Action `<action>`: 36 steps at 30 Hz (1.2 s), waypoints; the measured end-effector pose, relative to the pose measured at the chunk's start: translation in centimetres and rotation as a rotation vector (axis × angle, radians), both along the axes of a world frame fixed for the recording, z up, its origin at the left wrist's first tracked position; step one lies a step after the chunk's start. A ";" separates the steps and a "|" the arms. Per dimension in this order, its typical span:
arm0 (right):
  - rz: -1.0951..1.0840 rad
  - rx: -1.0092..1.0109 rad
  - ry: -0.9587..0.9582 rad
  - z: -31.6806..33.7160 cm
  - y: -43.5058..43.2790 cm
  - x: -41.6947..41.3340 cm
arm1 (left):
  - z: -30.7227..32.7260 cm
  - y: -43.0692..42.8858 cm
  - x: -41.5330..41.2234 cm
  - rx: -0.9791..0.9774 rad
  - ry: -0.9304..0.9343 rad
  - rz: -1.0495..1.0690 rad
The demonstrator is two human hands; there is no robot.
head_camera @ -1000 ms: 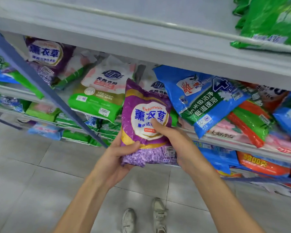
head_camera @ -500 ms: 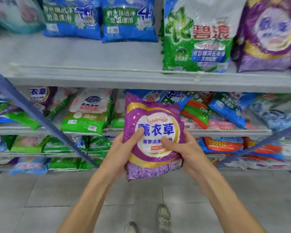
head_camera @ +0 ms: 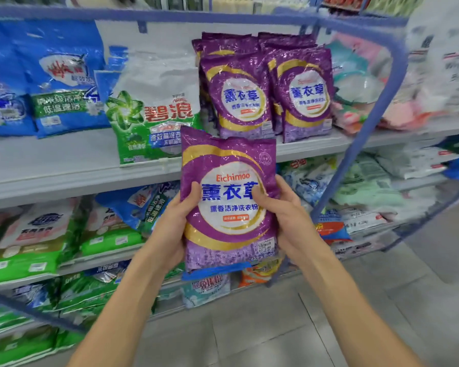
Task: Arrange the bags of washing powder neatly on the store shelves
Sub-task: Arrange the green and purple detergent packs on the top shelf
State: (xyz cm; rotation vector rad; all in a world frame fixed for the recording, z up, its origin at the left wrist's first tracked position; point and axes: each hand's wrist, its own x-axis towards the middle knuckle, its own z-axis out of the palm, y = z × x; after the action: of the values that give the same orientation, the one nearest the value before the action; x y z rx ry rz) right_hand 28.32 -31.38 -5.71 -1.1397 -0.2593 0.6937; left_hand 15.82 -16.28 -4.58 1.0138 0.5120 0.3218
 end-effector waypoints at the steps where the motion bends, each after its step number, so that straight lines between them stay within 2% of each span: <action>1: 0.001 0.008 -0.019 0.3 -1.2 1.3 | 0.4 -1.1 1.2 0.008 -0.002 -0.010; 7: 0.012 0.002 -0.059 1.4 -6.4 7.6 | 1.7 -6.3 7.2 0.081 0.019 0.041; 13: 0.039 -0.087 -0.083 3.6 -6.5 10.7 | 3.1 -8.3 10.1 0.212 0.038 0.119; 20: 0.085 0.073 -0.175 9.2 -1.1 16.0 | 7.8 -3.4 14.3 0.292 -0.071 0.216; 26: 0.040 0.114 -0.270 13.2 5.0 20.1 | 10.8 2.3 19.4 0.382 -0.147 0.229; 36: -0.012 0.070 -0.241 11.3 8.8 24.8 | 7.5 6.0 24.1 0.333 -0.181 0.415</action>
State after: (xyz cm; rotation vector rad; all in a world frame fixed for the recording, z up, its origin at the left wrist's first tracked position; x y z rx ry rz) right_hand 53.13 -22.59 5.61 -1.1572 -0.4771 0.5325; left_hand 39.97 -10.25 2.96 1.1817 0.5116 0.8839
